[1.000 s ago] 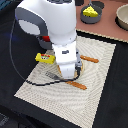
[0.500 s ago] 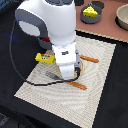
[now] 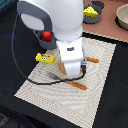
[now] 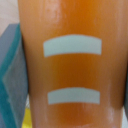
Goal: Interact with the objects in diverse but meaningful ways.
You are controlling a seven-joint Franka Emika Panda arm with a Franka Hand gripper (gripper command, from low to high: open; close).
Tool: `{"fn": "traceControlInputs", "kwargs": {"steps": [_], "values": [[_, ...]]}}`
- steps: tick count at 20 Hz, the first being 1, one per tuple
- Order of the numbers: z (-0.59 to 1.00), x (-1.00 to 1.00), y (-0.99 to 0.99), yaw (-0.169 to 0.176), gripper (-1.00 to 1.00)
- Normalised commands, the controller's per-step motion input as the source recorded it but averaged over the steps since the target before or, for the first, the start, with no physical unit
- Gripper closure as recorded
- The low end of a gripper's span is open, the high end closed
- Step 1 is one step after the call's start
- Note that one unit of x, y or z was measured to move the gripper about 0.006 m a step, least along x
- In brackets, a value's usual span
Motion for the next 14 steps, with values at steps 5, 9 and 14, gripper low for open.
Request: {"fn": "traceControlInputs", "kwargs": {"steps": [5, 9, 14], "values": [[0.64, 0.02, -0.05, 0.051, 1.00], [0.37, 0.01, -0.50, 0.039, 1.00], [0.24, -0.07, -0.73, 0.027, 1.00]]}}
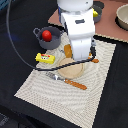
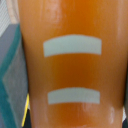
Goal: Interact with the objects in diverse but meaningful ways.
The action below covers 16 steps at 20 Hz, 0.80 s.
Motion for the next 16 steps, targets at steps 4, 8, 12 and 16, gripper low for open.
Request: {"fn": "traceControlInputs", "kwargs": {"steps": [4, 8, 12, 16], "values": [[0.19, -0.09, -0.77, 0.011, 1.00], [0.12, -0.12, -0.77, 0.008, 1.00], [0.04, -0.13, -0.76, 0.014, 1.00], [0.00, -0.14, -0.74, 0.025, 1.00]]}}
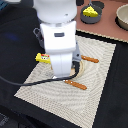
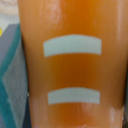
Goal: Interact with the objects in diverse but meaningful ways.
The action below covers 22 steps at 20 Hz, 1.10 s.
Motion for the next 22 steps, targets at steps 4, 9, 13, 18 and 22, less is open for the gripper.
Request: {"fn": "traceControlInputs", "kwargs": {"steps": [4, 9, 13, 18, 22], "values": [[-0.07, -0.17, -0.62, 0.025, 1.00], [-0.26, -0.16, -0.46, 0.024, 1.00], [-0.36, -0.17, -0.40, 0.021, 1.00], [-0.36, -0.15, -0.37, 0.026, 1.00], [-0.38, -0.18, -0.36, 0.025, 1.00]]}}
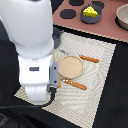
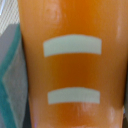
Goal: Interact with the objects in diverse but meaningful ways.
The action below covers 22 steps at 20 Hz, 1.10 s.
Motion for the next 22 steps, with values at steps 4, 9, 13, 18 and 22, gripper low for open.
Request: {"fn": "traceControlInputs", "kwargs": {"steps": [4, 9, 13, 18, 22], "values": [[-0.34, -0.09, -0.30, 0.024, 1.00], [-0.29, -0.05, -0.26, 0.023, 1.00], [-0.23, -0.01, -0.20, 0.037, 1.00], [-0.16, 0.00, -0.16, 0.051, -1.00], [-0.05, 0.00, -0.15, 0.050, -1.00]]}}
